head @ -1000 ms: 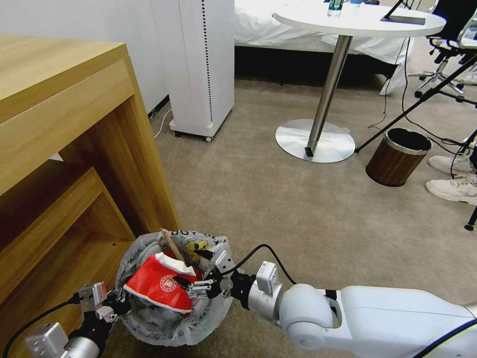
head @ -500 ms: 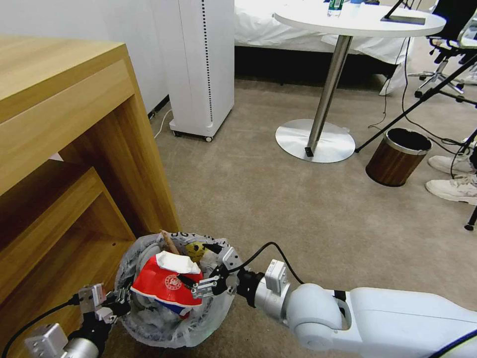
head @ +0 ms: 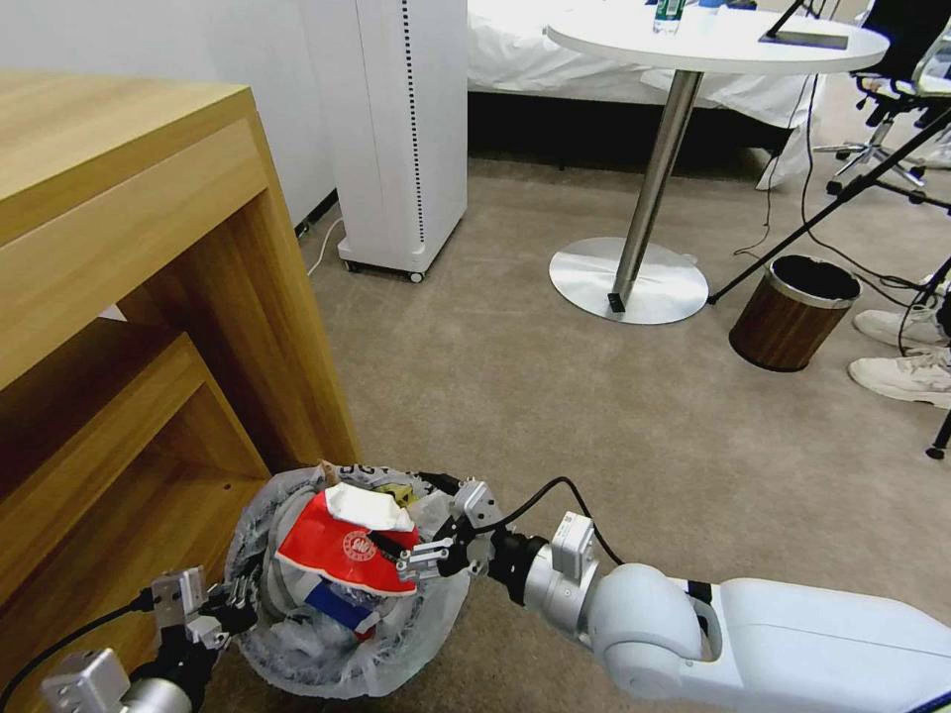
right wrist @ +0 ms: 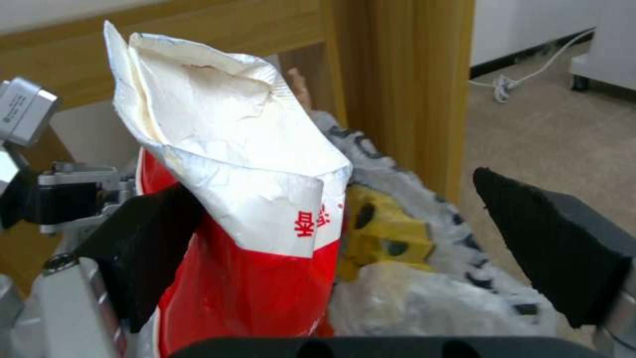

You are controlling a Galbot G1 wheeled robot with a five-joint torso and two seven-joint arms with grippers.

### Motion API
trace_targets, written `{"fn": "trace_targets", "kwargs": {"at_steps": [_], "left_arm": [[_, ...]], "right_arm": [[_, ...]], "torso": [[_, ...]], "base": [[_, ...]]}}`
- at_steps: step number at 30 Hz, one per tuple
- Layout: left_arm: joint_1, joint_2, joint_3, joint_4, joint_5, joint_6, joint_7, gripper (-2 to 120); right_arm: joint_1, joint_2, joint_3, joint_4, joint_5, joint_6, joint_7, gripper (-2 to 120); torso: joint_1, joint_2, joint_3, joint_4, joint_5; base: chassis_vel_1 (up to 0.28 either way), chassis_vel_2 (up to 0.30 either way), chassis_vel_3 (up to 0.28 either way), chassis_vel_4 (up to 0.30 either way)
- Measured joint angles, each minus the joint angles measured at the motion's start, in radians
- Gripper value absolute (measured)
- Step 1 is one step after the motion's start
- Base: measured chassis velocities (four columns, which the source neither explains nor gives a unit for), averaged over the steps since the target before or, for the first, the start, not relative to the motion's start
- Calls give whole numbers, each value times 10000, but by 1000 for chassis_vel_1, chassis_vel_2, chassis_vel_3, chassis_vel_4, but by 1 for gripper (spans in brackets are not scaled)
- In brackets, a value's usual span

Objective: Pick up the trash bin and place the garbage on the floor into it.

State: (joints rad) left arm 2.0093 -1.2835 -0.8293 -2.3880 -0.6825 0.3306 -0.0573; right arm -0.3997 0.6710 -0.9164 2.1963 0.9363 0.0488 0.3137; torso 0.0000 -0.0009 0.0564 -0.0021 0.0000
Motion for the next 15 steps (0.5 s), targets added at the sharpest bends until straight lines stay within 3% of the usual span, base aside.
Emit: {"fn": "trace_targets", "kwargs": {"at_steps": [11,15], "left_arm": [[-25,62,71,64,14,2,11,0],[-14,60,92,49,20,-14,21,0]], "right_arm": [[-250,-396,66,-80,-267,119,-291,100],[-401,-445,18,-23,-151,-131,61,100]], "torso": [[0,0,0,0,0],[0,0,0,0,0]], "base": [[0,0,0,0],[0,0,0,0]]}}
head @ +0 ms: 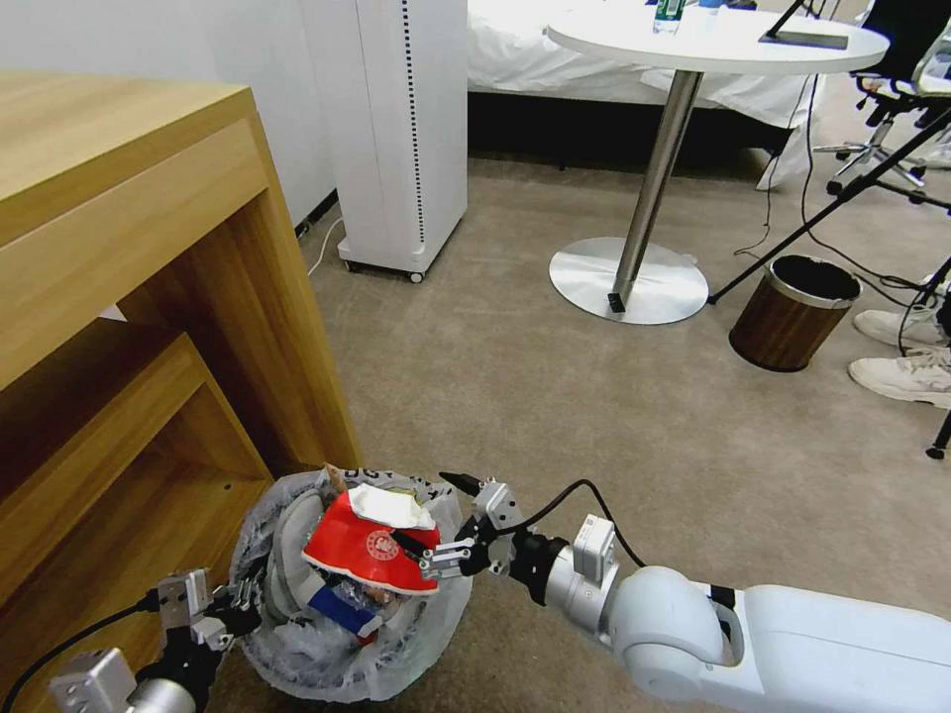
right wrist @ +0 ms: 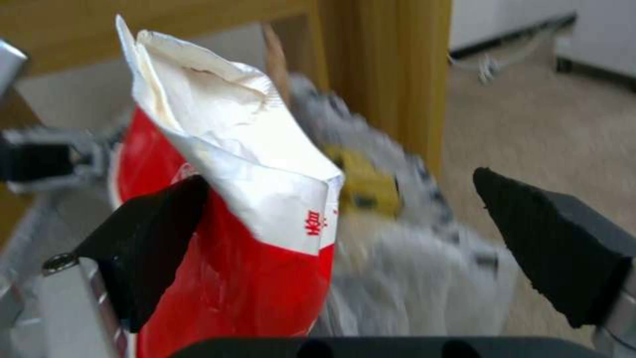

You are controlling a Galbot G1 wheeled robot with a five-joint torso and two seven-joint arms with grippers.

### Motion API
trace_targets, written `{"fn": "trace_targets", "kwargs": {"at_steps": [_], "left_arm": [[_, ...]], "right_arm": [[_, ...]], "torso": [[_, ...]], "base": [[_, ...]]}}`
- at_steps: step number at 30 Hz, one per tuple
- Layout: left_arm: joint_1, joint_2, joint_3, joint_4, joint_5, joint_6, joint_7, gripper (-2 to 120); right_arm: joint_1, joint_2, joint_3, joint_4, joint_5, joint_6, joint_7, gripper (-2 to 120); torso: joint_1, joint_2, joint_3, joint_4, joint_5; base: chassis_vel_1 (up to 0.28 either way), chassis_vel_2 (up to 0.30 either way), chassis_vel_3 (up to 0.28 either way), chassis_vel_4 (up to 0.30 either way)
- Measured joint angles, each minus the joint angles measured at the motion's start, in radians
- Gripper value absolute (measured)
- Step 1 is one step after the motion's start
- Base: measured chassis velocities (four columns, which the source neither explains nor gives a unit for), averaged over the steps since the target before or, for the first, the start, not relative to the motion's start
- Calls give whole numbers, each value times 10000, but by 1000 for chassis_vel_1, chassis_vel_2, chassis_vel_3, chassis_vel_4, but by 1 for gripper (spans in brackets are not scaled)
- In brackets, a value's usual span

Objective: Pick up the trash bin and place the garbage on the floor into it.

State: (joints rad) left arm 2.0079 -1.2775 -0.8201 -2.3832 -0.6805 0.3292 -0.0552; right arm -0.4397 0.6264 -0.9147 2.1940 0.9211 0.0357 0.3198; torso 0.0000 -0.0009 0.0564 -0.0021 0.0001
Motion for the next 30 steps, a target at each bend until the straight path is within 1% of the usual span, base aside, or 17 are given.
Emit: {"fn": "trace_targets", "kwargs": {"at_steps": [2,10,16,22,30], "left_arm": [[11,-18,23,13,44,-31,14,0],[64,-144,120,31,218,-104,99,0],[66,-224,157,33,301,-133,117,0],[51,-199,169,35,305,-145,122,0],[-64,-168,203,114,278,-146,121,0]], "right_arm": [[-67,6,2,19,95,-191,284,100],[-5,110,58,-78,210,-400,485,100],[212,457,160,43,755,-837,923,100],[463,543,86,37,901,-935,940,100],[1079,812,-397,142,1325,-1015,945,100]], "torso": [[0,0,0,-1,0],[0,0,0,0,-1],[0,-1,0,1,0],[0,0,0,0,-1],[0,0,0,0,-1]], "base": [[0,0,0,0],[0,0,0,0],[0,0,0,0],[0,0,0,0],[0,0,0,0]]}}
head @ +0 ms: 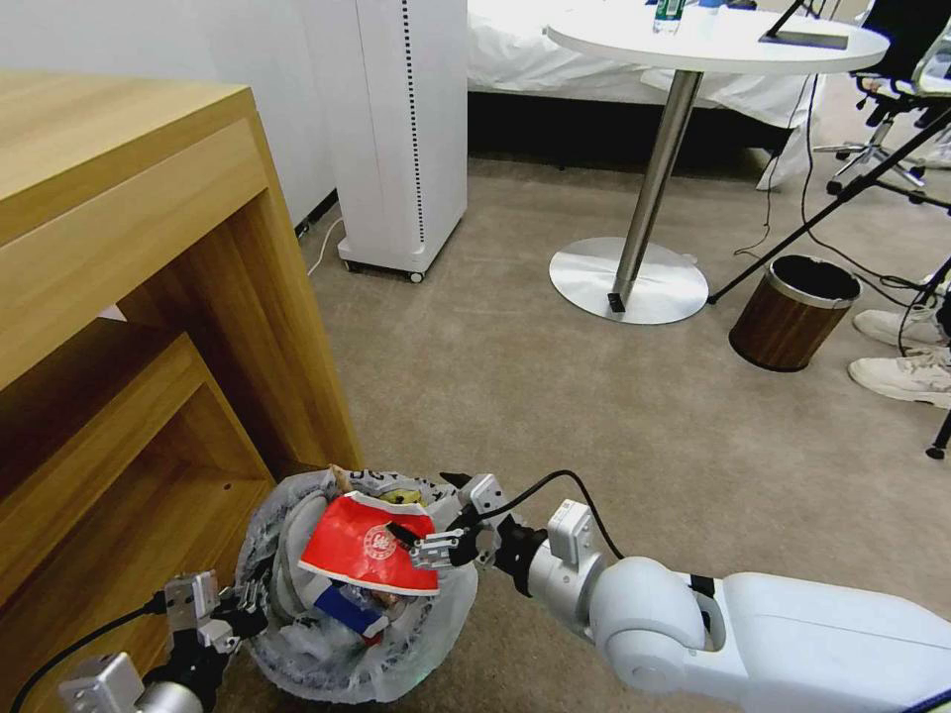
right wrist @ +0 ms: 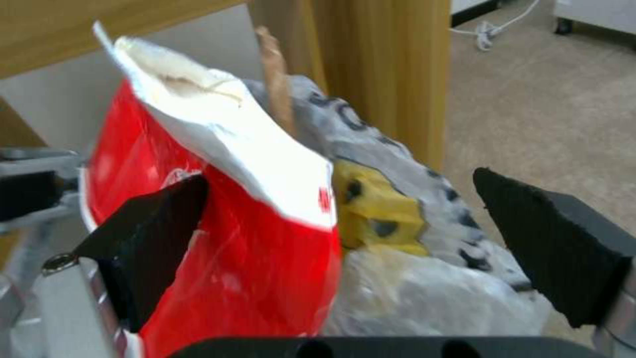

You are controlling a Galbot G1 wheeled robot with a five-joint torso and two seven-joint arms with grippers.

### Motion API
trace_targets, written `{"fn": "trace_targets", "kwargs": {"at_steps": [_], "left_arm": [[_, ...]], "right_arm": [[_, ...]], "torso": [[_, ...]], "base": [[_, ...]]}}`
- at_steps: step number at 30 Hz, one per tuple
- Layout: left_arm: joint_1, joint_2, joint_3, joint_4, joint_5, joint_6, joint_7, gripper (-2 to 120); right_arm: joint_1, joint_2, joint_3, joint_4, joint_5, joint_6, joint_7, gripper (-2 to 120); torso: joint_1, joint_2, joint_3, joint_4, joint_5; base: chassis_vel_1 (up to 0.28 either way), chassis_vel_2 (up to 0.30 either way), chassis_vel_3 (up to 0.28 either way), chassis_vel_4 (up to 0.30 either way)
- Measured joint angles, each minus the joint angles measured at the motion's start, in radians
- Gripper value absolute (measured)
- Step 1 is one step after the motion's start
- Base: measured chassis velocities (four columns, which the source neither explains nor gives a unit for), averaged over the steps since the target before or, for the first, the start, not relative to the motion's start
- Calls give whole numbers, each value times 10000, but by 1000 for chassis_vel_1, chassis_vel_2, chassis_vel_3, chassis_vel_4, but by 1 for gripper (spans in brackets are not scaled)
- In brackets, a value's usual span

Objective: Pick up the trash bin and place the garbage on the floor into it.

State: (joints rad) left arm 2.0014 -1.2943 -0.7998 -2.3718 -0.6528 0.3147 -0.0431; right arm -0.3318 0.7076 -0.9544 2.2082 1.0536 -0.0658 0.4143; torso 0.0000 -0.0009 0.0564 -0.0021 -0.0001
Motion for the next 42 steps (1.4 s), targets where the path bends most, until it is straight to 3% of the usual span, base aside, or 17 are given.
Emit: {"fn": "trace_targets", "kwargs": {"at_steps": [28,36,42], "left_arm": [[3,125,3,34,-138,-10,-26,0],[12,-30,134,40,13,-64,32,0],[-37,-36,114,75,4,-67,42,0]], "right_arm": [[-242,-316,-174,-16,-173,-70,92,100],[-254,137,-104,-355,-127,-143,387,100],[-180,110,-247,-362,-171,9,2,100]], "torso": [[0,0,0,-1,1],[0,0,0,1,2],[0,1,0,0,0]], "base": [[0,0,0,0],[0,0,0,0],[0,0,0,0]]}}
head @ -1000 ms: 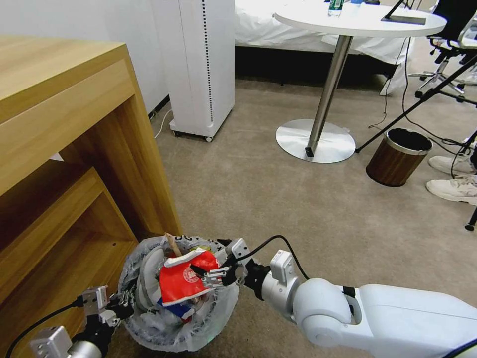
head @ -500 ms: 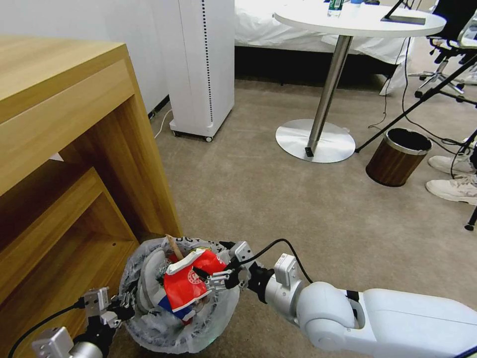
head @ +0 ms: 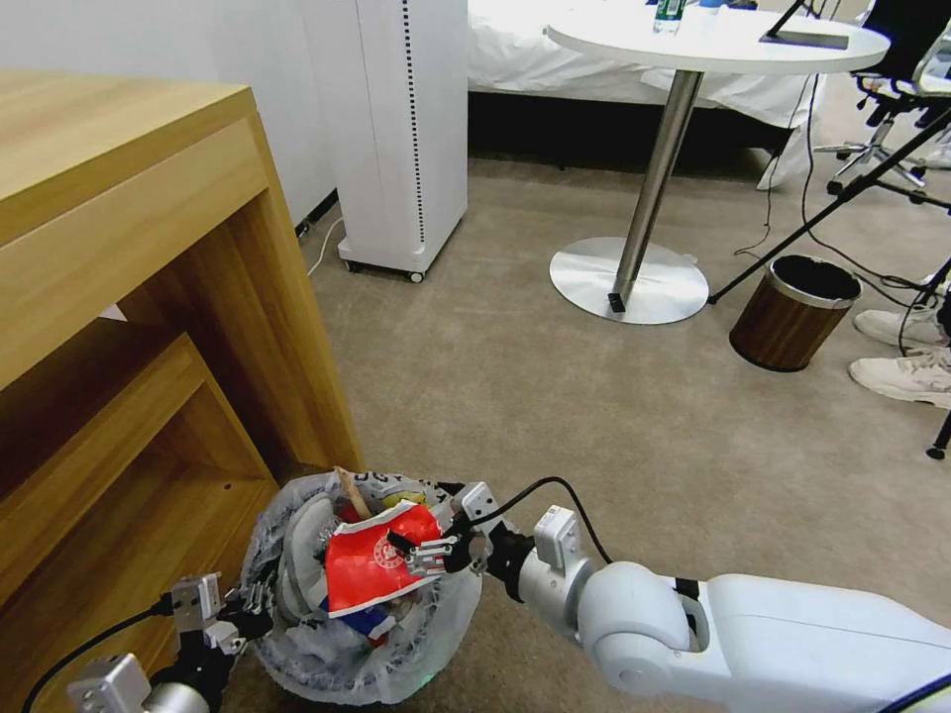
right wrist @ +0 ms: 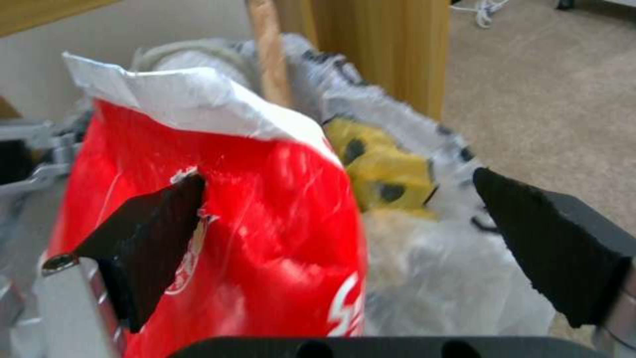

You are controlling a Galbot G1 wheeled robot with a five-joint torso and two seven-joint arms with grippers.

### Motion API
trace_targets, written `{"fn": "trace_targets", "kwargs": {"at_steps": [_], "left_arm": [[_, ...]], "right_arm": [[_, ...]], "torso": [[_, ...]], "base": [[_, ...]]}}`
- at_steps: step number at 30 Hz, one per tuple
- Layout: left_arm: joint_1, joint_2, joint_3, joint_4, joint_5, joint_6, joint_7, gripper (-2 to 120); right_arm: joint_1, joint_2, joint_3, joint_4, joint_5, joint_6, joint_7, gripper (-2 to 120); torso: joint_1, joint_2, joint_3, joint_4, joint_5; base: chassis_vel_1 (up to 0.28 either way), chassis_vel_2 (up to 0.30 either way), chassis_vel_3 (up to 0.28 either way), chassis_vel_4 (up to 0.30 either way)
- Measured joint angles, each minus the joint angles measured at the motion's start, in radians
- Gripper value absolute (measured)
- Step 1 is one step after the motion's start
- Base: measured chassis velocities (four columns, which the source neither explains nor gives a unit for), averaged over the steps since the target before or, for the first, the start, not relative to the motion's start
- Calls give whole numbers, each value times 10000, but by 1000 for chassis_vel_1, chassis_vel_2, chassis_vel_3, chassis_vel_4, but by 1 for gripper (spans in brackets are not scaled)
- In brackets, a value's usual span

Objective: Pick up the trash bin and place the garbage on the floor into it.

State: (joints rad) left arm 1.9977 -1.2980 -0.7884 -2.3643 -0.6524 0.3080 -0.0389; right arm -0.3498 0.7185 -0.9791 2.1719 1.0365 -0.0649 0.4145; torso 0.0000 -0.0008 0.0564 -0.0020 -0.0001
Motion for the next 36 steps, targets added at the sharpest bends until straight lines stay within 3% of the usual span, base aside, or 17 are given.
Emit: {"fn": "trace_targets", "kwargs": {"at_steps": [7,13,19,27,36], "left_arm": [[-33,-2,2,27,-16,0,-10,0],[-58,42,-6,73,-16,1,-10,0],[-167,88,25,169,-47,26,-29,0],[-166,146,20,207,-87,33,-36,0],[-62,97,60,161,-51,33,-35,0]], "right_arm": [[119,521,-148,-397,-128,-6,169,100],[128,489,-217,-425,-134,-63,136,100],[163,338,-401,-603,-447,973,-1126,100],[213,287,-527,-917,-839,1434,-1650,100],[22,101,-390,-1007,-1209,829,-964,100]], "torso": [[0,-1,0,2,1],[0,0,0,0,0],[0,0,0,0,0],[0,0,1,0,1],[0,-1,0,0,2]], "base": [[0,0,0,0],[0,0,0,0],[0,0,0,0],[0,0,0,0],[0,0,0,0]]}}
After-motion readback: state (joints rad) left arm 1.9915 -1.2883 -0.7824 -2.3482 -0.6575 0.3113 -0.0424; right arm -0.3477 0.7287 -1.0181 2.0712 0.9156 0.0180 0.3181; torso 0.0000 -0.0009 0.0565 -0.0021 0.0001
